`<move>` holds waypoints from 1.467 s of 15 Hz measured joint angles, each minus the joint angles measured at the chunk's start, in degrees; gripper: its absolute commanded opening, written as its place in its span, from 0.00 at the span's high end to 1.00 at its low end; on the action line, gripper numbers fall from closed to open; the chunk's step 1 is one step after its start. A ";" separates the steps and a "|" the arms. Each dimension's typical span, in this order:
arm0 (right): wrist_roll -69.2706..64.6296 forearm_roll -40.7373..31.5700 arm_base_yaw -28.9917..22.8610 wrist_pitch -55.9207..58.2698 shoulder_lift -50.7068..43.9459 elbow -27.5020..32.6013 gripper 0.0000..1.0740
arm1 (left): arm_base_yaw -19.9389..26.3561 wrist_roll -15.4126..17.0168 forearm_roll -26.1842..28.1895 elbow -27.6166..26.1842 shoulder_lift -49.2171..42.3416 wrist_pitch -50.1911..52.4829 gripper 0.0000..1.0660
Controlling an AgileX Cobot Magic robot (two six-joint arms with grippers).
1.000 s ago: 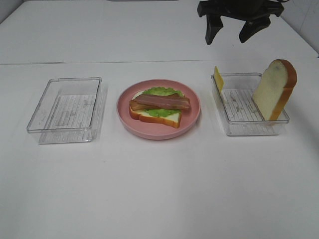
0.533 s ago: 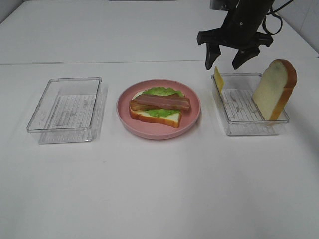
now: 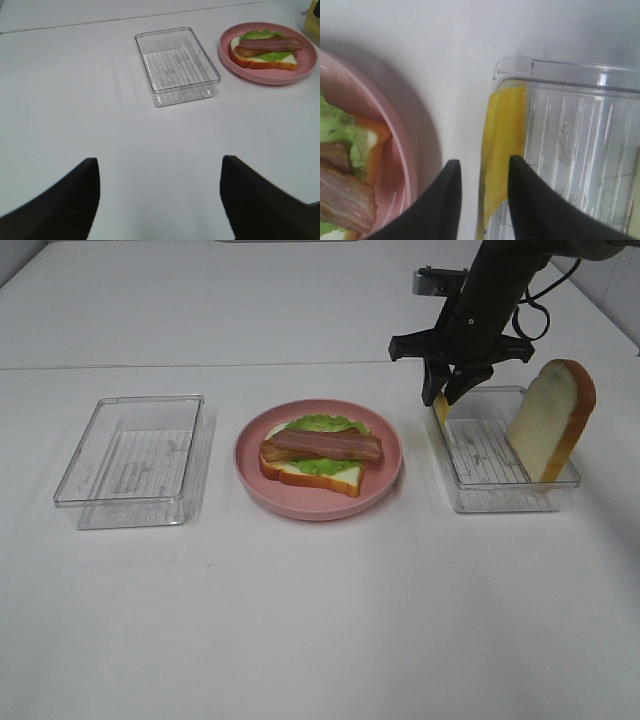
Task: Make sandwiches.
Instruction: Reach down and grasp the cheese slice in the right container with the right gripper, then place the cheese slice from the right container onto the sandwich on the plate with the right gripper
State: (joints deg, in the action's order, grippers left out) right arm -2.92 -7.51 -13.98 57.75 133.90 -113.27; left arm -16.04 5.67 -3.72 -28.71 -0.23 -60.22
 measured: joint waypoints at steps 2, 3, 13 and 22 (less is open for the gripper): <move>0.00 0.00 0.00 0.00 0.00 0.00 1.00 | 0.00 0.00 0.00 0.00 0.00 0.00 0.38; 0.00 0.00 0.00 0.00 0.00 0.00 1.00 | 0.00 0.00 0.00 0.00 0.00 0.00 0.38; 0.57 -2.58 0.00 2.29 -8.71 -0.17 1.00 | 0.00 0.00 0.00 0.00 0.00 0.00 0.38; 9.68 -23.09 -5.21 3.90 -11.17 -0.17 1.00 | 0.00 0.00 0.00 0.00 0.00 0.00 0.38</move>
State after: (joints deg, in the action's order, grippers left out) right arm 6.76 -30.60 -19.19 61.65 122.73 -113.45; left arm -16.04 5.67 -3.72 -28.71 -0.23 -60.22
